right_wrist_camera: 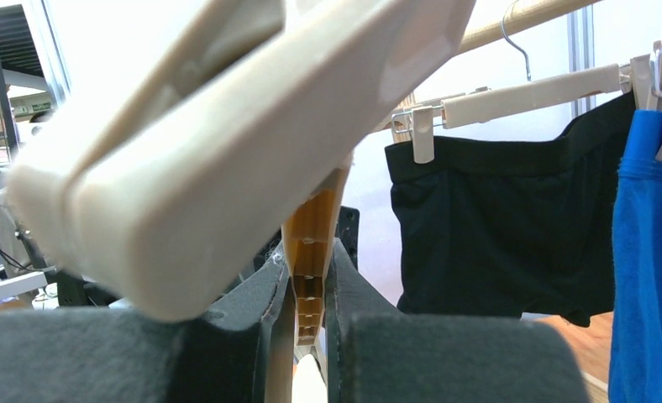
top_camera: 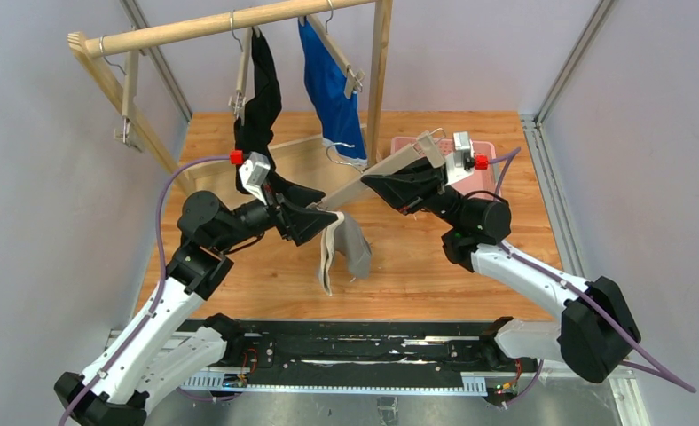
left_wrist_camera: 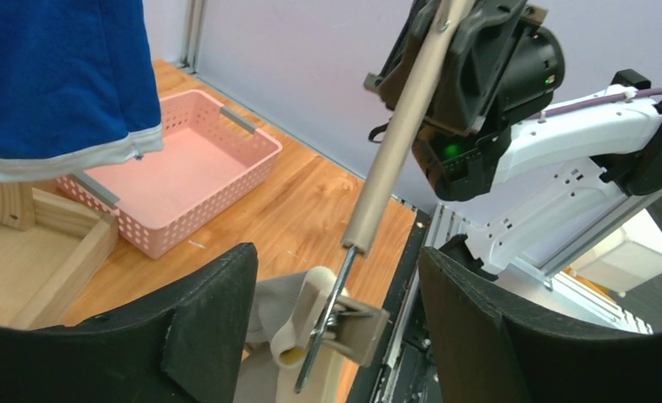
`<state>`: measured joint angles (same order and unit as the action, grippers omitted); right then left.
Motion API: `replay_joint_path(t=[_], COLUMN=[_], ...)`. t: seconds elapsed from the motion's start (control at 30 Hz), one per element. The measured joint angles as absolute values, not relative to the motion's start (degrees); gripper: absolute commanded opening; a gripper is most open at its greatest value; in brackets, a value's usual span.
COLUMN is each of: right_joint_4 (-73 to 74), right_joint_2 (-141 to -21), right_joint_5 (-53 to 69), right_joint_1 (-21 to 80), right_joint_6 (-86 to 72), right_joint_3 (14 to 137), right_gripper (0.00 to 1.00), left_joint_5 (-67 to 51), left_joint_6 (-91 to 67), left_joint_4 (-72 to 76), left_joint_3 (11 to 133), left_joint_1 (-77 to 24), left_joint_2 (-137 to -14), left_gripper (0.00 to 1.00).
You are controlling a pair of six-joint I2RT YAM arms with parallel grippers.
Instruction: Remove the underwear clipped to the hanger
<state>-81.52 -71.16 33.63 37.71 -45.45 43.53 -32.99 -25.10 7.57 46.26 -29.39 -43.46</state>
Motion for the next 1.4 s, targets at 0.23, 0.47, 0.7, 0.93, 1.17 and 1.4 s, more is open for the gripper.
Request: replay_joint_path(t=[0.23, 0.47, 0.7, 0.93, 1.17, 1.4], right_joint_4=[-78.85, -77.21, -77.03, -76.49, -75.33, -75.0], right_joint_2=[-68.69, -68.55, -68.53, -68.82, -69.08, -69.25], right_joint_5=[33.65, 33.32, 33.21, 33.71, 34.83, 35.55], right_joint_1=[37.71, 37.69, 37.78, 37.76, 37.76, 37.78], right_joint_6=[-43.94, -43.57, -44.38, -44.49, -44.53, -44.53], right_joint_3=[43.53, 43.24, 43.24, 43.24, 43.24, 43.33], right_gripper=[0.01, 0.01, 0.01, 0.01, 0.01, 0.01], left_joint_5=[-33.54, -34.0, -32.93, -31.14, -31.16, -33.19], left_joint_6=[-24.97, -24.47, -23.9, -23.16, -23.18, -23.22], left_joint_4=[7.22, 9.41, 8.67, 3.6, 3.73, 3.88], left_joint_3=[44.05, 41.89, 41.47, 47.86, 50.09, 50.28], left_joint_1=[-29.41, -29.45, -29.78, -29.71, -29.71, -29.71], left_joint_2=[-43.29, -40.66, -38.94, -41.85, -42.19, -44.47], left_gripper=[0.49, 0.0, 0.38, 0.52, 0.5, 0.48])
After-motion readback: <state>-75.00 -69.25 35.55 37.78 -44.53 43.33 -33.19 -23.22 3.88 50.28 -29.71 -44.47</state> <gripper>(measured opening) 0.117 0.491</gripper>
